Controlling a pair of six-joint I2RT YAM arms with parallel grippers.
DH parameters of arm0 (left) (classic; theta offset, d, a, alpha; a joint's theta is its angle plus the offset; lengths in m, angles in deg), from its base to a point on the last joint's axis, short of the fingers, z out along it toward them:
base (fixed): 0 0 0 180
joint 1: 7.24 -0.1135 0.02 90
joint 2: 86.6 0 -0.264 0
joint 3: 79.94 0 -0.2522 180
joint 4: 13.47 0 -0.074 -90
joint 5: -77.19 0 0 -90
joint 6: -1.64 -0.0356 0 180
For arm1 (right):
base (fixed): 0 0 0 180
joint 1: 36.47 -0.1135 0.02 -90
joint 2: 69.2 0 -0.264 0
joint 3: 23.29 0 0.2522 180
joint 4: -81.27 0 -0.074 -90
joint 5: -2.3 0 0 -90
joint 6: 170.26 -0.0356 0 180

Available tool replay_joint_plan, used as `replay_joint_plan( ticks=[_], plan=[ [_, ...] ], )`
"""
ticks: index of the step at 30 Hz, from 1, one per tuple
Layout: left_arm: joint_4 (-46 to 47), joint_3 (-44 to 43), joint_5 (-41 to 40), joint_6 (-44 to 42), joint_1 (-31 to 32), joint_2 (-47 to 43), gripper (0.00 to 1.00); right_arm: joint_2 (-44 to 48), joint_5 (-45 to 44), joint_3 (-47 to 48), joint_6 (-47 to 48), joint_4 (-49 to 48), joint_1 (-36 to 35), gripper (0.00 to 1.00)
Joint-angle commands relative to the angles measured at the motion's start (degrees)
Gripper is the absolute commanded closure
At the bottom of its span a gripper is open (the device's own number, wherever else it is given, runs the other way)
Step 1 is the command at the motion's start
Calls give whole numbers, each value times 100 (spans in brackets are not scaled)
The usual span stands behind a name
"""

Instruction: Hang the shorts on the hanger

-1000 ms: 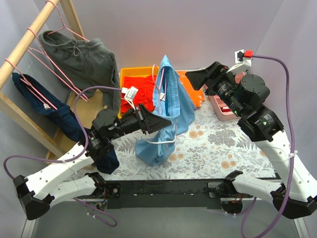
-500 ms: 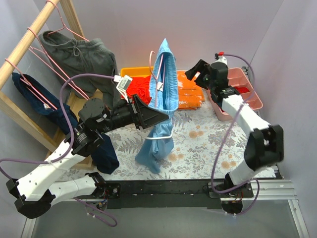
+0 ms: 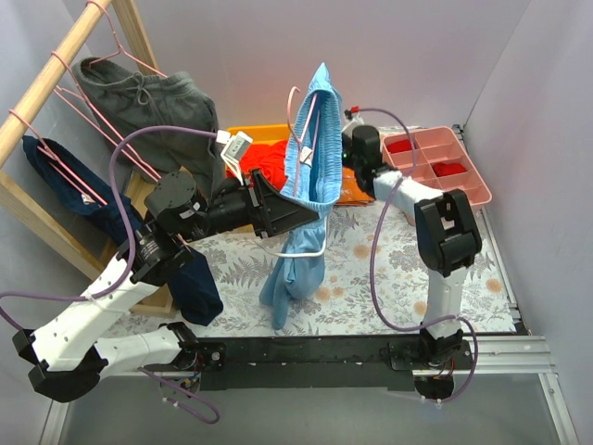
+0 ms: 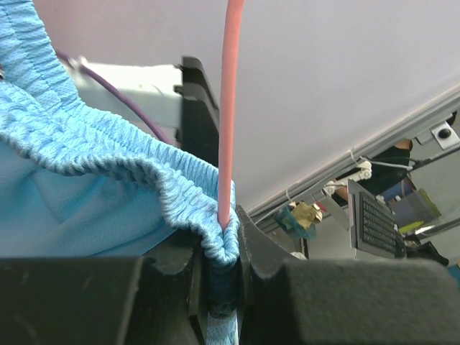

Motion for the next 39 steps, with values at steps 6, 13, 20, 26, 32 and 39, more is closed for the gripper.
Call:
replay_joint_plan(
  ticks=[6, 13, 20, 26, 32, 39],
  plan=[
    [1191, -57, -1741, 2, -16, -94, 100, 2283, 1035, -3004, -792, -2313, -678, 23],
    [2000, 347, -2727, 301, 19, -190, 100, 2689, 1642, -3052, -1048, -2007, -1328, 23],
    [2615, 707, -3764, 187, 300, -269, 100, 2320, 2266, -2323, -1250, -1857, -1804, 24],
    [2940, 954, -4651, -112, 581, -313, 100, 1723, 2802, -1619, -1522, -1944, -2059, 24],
    [3283, 1173, -5311, -218, 652, -410, 100, 1020, 3171, -793, -1759, -2050, -2322, 25],
    [3678, 1253, -6190, -323, 660, -366, 100, 360, 3321, -45, -1970, -2085, -2481, 25]
  ],
)
